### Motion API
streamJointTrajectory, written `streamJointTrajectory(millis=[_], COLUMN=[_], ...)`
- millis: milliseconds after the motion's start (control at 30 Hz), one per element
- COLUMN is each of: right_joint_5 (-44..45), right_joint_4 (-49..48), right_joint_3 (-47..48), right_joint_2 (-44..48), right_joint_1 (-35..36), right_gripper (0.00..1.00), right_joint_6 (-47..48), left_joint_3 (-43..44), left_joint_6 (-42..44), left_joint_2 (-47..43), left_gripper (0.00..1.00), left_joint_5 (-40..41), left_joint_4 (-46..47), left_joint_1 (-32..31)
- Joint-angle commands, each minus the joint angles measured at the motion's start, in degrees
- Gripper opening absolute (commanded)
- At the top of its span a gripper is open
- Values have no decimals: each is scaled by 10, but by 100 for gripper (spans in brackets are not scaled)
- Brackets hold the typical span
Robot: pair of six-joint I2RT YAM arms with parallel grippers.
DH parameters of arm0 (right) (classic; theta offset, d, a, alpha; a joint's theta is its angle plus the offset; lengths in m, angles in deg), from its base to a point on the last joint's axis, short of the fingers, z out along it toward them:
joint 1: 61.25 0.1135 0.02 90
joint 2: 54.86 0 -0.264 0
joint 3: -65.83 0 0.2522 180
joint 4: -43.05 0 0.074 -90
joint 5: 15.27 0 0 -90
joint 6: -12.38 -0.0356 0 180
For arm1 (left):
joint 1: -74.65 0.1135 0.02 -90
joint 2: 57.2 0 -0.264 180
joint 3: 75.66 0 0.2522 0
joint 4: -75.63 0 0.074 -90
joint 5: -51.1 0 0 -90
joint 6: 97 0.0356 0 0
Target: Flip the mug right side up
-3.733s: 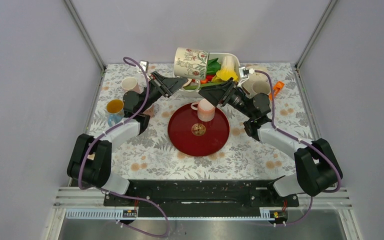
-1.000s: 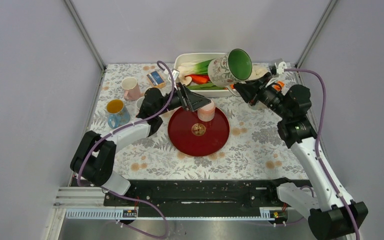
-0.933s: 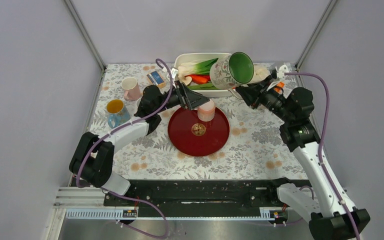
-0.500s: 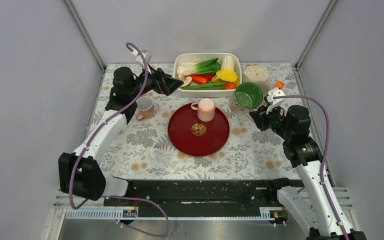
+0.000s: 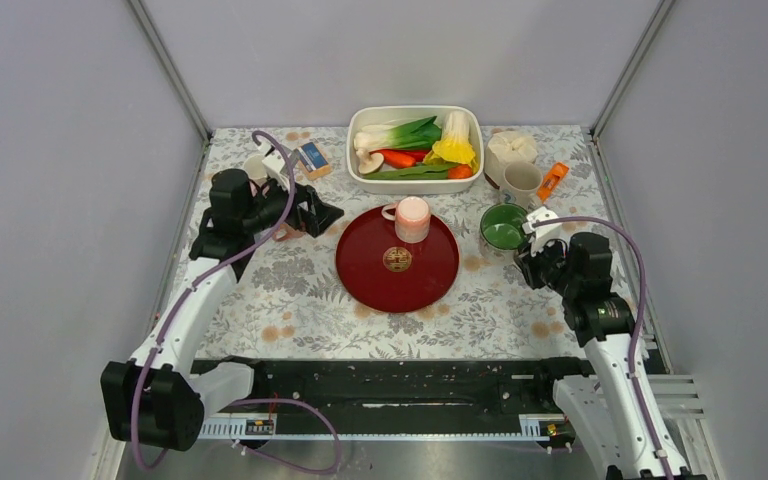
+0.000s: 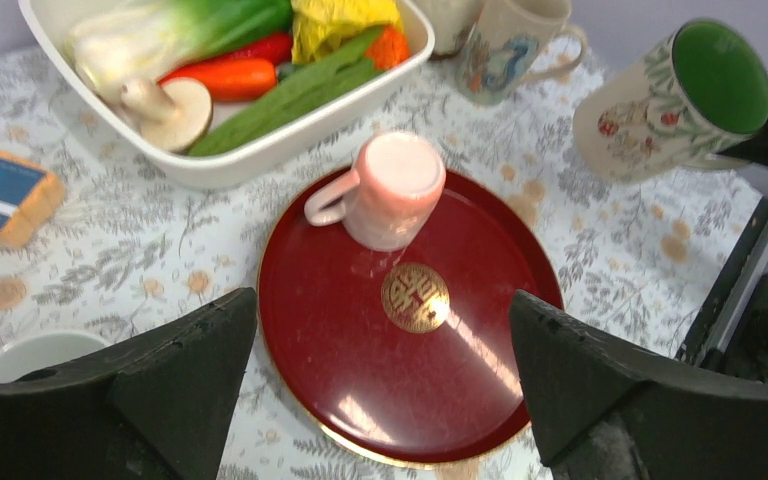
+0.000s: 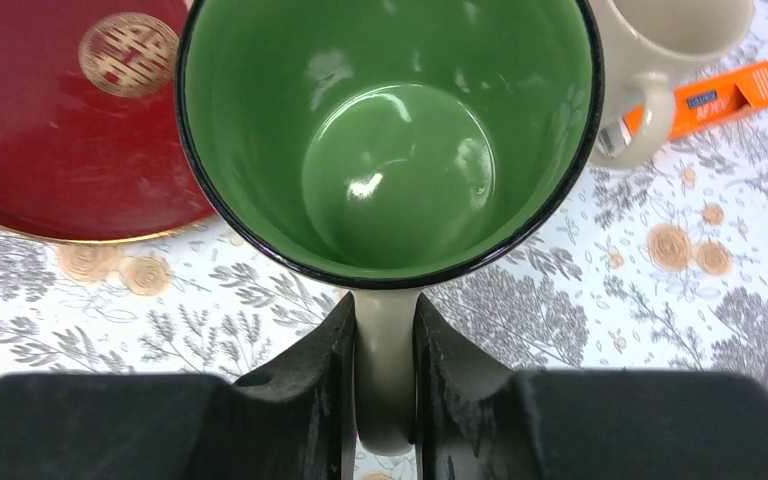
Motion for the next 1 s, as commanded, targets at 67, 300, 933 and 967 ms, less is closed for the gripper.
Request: streamJointTrajectory(millis=[67, 300, 933, 967], right_joint_5=[-21, -114, -250, -250], right_joint_4=[-103, -128, -326, -326], right_joint_3=[-6, -54, -59, -53], right_joint_2=[5, -14, -256, -269], right_joint_1=[-80, -215, -381, -383], right_gripper=[0, 0, 0, 0], right_joint_6=[43, 84, 150, 151], left_joint_3=[-25, -41, -61, -61], left_joint_6=[51, 53, 36, 35], left_joint_2=[-30, -47, -48, -47], left_gripper=[99, 99, 99, 99], left_joint_5=[-9, -17, -43, -44], left_joint_4=[-12, -1, 31, 32], left_joint_1=[6, 7, 8, 8])
